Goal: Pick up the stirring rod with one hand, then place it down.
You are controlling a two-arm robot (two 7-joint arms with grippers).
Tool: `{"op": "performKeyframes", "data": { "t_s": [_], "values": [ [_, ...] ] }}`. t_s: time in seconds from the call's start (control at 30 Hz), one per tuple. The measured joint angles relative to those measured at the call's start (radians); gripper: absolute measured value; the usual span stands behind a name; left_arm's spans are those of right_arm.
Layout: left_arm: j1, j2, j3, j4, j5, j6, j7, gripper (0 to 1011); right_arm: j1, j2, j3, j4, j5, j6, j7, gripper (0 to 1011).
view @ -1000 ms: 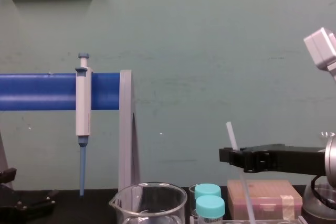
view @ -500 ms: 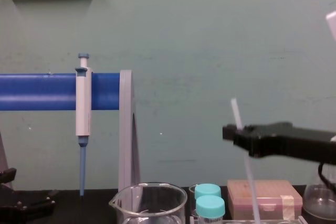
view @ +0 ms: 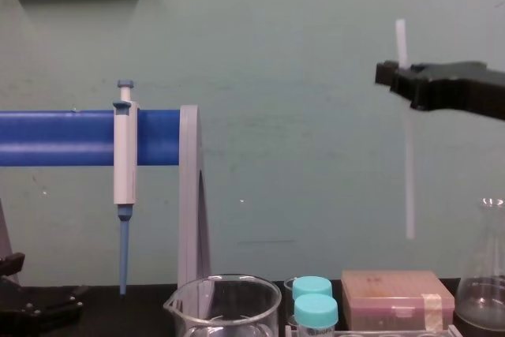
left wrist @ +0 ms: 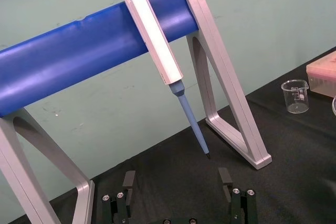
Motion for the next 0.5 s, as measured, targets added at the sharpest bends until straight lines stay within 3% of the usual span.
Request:
{"op": "performKeyframes", "data": {
  "t_s": [0.5],
  "values": [
    [0.000,0.000,0.000,0.000,0.000,0.000,0.000,1000,-0.030,-0.005,0.048,-0.024,0.009,0.028,-0.005,67]
  ]
}}
